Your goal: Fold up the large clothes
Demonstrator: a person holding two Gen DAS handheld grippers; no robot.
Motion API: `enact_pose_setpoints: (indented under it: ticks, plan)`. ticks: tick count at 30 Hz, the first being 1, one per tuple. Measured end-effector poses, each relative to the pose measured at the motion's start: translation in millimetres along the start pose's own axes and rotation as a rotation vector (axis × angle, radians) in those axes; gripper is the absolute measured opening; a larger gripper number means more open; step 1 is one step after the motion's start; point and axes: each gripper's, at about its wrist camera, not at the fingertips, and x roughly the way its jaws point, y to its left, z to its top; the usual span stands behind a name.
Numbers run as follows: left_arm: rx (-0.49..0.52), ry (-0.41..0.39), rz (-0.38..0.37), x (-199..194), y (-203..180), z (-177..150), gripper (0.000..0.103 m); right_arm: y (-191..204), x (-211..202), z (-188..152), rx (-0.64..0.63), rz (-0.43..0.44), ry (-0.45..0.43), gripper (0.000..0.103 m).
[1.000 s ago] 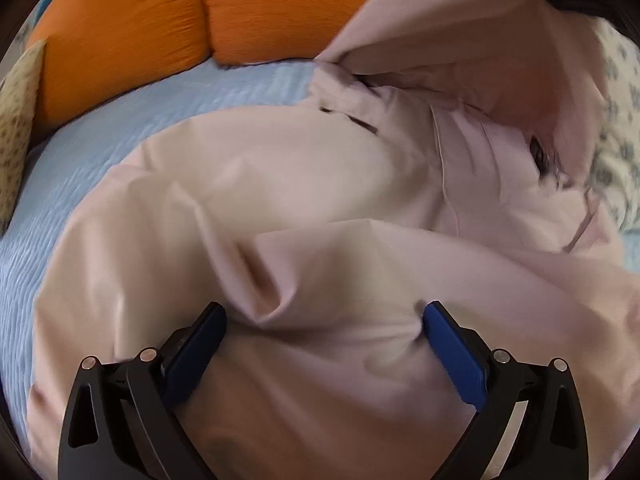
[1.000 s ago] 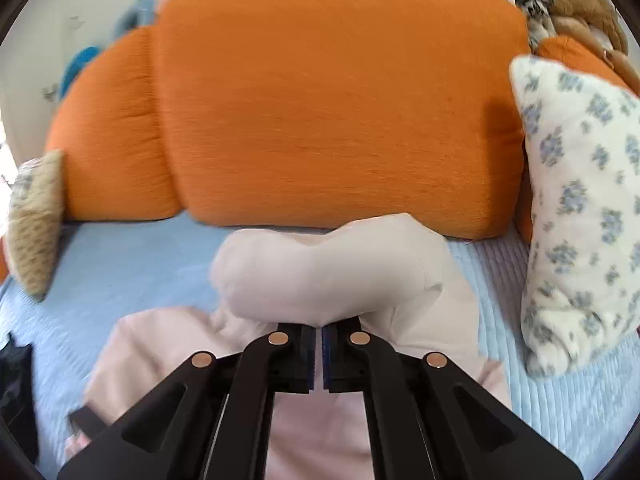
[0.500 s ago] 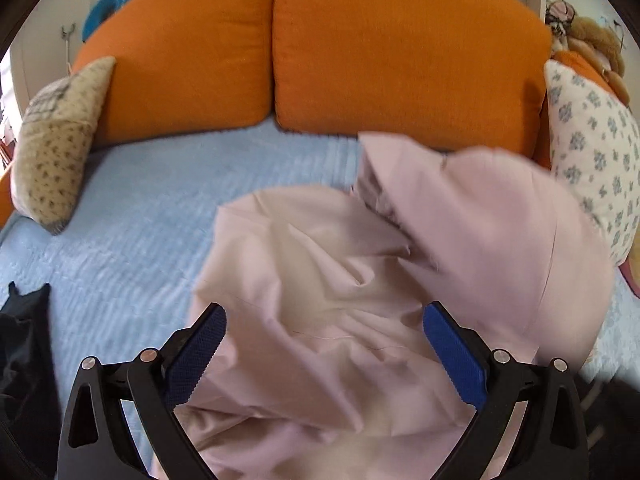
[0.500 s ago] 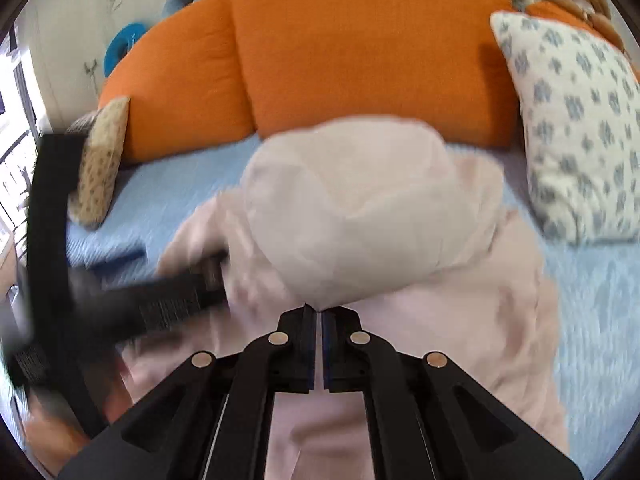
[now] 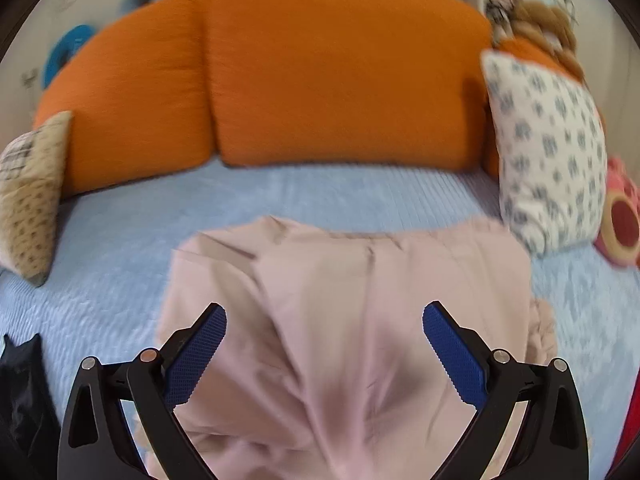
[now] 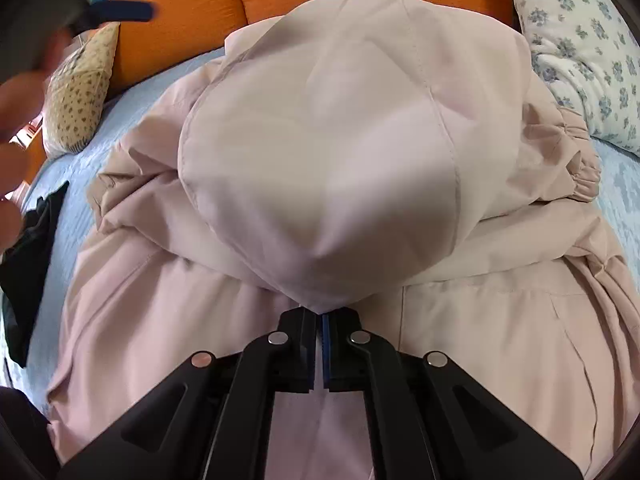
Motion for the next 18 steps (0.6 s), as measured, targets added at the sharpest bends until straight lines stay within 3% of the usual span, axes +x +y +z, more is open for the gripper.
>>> enact_pose_setpoints:
  ticks: [7, 14, 18]
  plan:
    - [0.045, 0.118, -0.065, 45, -21, -22, 0.1, 1, 2, -3, -0.023, -0.008, -0.005, 0.003]
    - [0.09, 0.22, -0.062, 84, -28, -50, 0.1, 2, 0, -3, -0.037, -0.013, 0.004, 0.003]
    - [0.075, 0.237, -0.053, 96, -26, -65, 0.1, -1, -14, -2, -0.03, 0.005, 0.023, 0.021]
